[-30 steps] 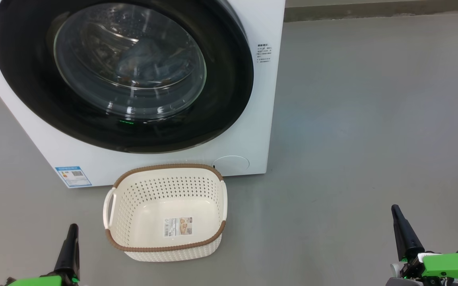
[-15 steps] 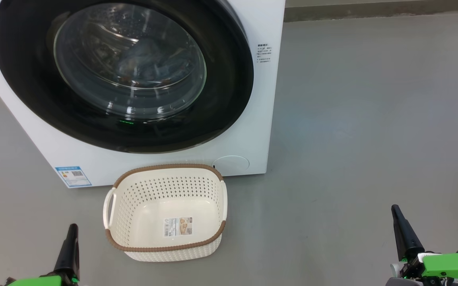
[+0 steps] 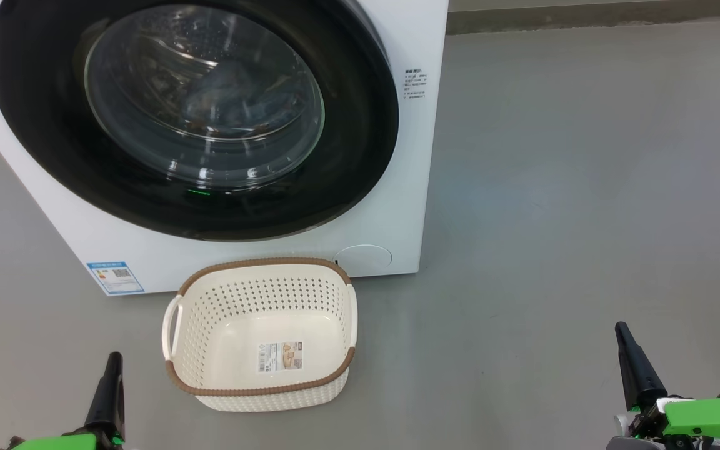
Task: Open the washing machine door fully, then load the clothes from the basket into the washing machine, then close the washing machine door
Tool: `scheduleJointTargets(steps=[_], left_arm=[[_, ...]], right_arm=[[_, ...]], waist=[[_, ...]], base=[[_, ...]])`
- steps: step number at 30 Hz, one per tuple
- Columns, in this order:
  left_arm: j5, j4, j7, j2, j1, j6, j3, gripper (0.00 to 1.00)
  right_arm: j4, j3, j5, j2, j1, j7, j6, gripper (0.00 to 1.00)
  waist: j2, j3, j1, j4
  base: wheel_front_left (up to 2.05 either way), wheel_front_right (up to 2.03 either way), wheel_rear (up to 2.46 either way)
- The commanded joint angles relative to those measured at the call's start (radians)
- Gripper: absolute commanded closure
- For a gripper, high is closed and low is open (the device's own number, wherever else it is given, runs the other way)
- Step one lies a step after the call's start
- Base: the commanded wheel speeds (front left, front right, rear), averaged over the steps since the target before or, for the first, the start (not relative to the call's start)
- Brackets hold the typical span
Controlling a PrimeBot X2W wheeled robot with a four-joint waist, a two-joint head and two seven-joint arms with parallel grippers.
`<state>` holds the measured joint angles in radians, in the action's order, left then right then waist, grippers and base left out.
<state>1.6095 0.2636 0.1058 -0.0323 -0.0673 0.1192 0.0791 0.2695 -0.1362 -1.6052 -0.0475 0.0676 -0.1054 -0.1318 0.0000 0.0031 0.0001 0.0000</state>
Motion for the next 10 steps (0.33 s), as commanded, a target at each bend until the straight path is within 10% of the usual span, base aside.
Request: scheduleJointTargets(steps=[1, 10], left_arm=[[0.0, -0.018, 0.007, -0.019, -0.041, 0.012, 0.034, 1.0], [-0.001, -0.018, 0.007, -0.019, -0.041, 0.012, 0.034, 1.0]], right_arm=[[-0.025, 0.022, -0.003, -0.003, 0.04, -0.008, 0.001, 1.0], [-0.025, 0.022, -0.003, -0.003, 0.04, -0.008, 0.001, 1.0]], waist=[[0.0, 0.0, -0.0001, 0.0], [0.0, 0.0, -0.0001, 0.0]], base=[[0.0, 0.0, 0.0], [0.0, 0.0, 0.0]])
